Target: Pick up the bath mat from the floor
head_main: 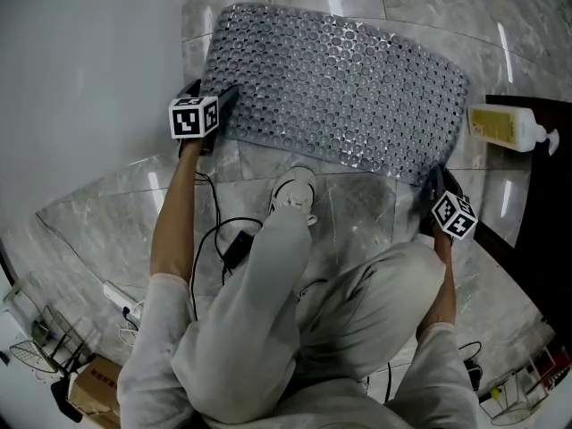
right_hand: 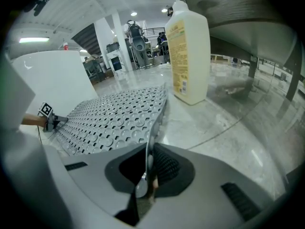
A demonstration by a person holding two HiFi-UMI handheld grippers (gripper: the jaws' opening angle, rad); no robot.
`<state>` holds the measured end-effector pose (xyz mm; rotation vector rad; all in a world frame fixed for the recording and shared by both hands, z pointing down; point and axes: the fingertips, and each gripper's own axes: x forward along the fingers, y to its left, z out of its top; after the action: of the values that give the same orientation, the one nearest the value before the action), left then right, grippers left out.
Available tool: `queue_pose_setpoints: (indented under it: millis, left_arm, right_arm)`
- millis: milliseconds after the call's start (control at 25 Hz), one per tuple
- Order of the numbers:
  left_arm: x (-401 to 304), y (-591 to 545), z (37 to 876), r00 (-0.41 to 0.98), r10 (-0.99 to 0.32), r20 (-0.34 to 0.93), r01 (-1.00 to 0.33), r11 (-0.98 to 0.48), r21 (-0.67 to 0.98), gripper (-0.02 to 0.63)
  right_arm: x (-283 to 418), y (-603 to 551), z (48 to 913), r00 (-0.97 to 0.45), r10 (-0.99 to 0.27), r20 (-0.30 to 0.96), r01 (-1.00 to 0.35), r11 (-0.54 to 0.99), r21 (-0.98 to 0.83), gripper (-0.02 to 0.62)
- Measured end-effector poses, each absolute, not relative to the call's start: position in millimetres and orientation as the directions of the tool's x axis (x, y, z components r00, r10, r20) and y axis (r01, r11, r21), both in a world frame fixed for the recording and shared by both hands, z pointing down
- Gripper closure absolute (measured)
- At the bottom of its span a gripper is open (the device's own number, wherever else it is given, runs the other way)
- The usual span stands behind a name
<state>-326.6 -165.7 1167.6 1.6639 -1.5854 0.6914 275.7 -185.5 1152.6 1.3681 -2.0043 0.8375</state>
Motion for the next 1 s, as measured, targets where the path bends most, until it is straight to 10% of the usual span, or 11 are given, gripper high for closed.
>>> queue_pose_setpoints:
  millis: [480, 680, 800, 1000]
  left_arm:
    - [-328, -167, 1166, 0.094, -0.621, 0.778, -0.989, 0.034, 0.146, 0.204]
    - [-338, -166, 1163, 0.088, -0.631, 0.77, -0.978, 0.092, 0.187, 0.289]
    - [-351, -164, 1161, 0.052, -0.645, 0.763, -0.97, 0.148, 0.192, 0.467]
    - [-353, -162, 1160, 0.053, -0.643, 0.764, -0.966, 0.16, 0.202, 0.492]
  right_arm:
    - [276, -186, 1153, -0.325, -0.589, 0.74, -0.941, 0.277, -0.193, 0.561]
    - [275, -186, 1153, -0.335, -0.584, 0.74, -0.938, 0.285, -0.199, 0.561]
    - [275, -186, 1153, -0.338, -0.583, 0.739, -0.936, 0.287, -0.202, 0.561]
    - [275, -187, 1154, -0.341, -0.582, 0.738, -0.936, 0.286, -0.207, 0.561]
